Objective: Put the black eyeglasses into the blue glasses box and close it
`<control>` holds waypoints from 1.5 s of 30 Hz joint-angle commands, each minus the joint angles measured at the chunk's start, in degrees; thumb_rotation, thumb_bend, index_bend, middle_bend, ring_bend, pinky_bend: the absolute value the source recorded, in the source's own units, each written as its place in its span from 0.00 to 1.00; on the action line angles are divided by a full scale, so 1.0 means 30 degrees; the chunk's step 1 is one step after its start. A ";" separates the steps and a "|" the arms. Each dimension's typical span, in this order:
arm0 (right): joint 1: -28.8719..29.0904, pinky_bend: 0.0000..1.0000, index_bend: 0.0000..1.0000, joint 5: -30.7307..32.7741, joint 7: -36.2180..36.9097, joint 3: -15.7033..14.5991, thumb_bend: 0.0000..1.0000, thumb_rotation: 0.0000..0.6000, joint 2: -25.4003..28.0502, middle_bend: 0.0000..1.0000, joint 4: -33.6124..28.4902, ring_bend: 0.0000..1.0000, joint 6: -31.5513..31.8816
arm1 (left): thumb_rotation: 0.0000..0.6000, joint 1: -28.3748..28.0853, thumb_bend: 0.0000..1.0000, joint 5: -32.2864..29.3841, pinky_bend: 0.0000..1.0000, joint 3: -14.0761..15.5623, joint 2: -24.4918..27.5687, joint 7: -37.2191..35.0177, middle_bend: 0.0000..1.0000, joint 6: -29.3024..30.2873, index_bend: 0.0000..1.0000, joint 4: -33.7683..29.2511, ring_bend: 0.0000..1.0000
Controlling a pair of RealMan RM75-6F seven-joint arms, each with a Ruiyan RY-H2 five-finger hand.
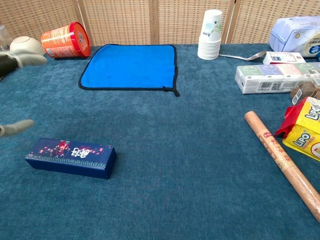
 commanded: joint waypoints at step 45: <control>0.3598 0.17 0.26 0.1025 -1.0829 0.0725 0.43 0.84 -0.1963 0.30 -0.2519 0.16 -0.5761 | 0.82 0.5409 0.25 0.1510 0.03 0.0758 0.3390 -0.2820 0.00 0.4742 0.11 0.0241 0.00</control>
